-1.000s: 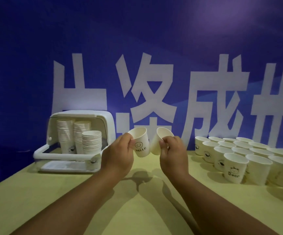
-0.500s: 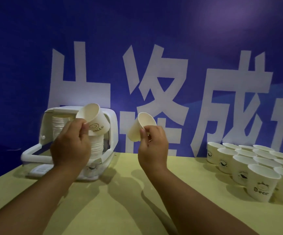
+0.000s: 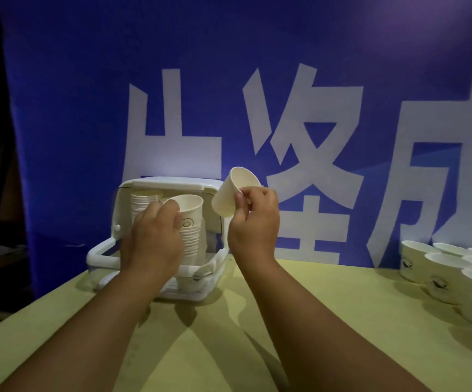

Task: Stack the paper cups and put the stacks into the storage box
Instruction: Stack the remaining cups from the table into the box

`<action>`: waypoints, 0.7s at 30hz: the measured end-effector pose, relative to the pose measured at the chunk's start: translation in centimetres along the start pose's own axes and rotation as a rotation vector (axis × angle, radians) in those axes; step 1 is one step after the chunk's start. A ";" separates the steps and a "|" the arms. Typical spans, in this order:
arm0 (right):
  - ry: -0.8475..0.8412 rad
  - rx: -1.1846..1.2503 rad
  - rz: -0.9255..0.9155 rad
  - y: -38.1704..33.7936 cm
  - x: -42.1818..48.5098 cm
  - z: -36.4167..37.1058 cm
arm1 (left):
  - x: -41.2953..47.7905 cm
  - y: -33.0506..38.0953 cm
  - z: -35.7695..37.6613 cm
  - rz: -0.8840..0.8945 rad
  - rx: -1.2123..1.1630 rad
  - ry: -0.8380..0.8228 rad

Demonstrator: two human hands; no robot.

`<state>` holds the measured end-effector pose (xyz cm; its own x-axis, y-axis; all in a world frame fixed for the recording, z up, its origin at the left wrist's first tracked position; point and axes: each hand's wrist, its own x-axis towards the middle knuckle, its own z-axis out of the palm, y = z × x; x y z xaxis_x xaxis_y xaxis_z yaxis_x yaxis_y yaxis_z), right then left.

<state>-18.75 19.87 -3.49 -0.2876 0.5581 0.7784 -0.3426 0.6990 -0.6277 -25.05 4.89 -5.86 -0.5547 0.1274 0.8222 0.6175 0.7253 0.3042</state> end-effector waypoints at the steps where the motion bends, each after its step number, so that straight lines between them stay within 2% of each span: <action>1: -0.022 -0.003 -0.010 0.0 0.0 0.1 | 0.0 0.0 0.1 -0.007 0.020 -0.042; 4: -0.053 0.021 -0.007 -0.4 0.2 0.0 | -0.2 0.0 0.5 -0.029 -0.003 -0.175; 7: -0.076 0.038 0.013 -0.8 0.5 -0.1 | -0.8 0.3 1.0 -0.015 -0.184 -0.258; 11: -0.187 0.026 -0.010 -1.5 -0.1 0.3 | -1.0 0.6 1.2 -0.055 -0.309 -0.248; 21: -0.349 -0.258 -0.235 -2.8 0.1 -0.2 | -1.3 0.4 1.1 -0.159 -0.369 -0.197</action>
<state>-17.67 18.07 -1.67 -0.5270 0.2197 0.8210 -0.2146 0.9003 -0.3787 -24.73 5.77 -7.34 -0.7326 0.1863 0.6546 0.6535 0.4614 0.6000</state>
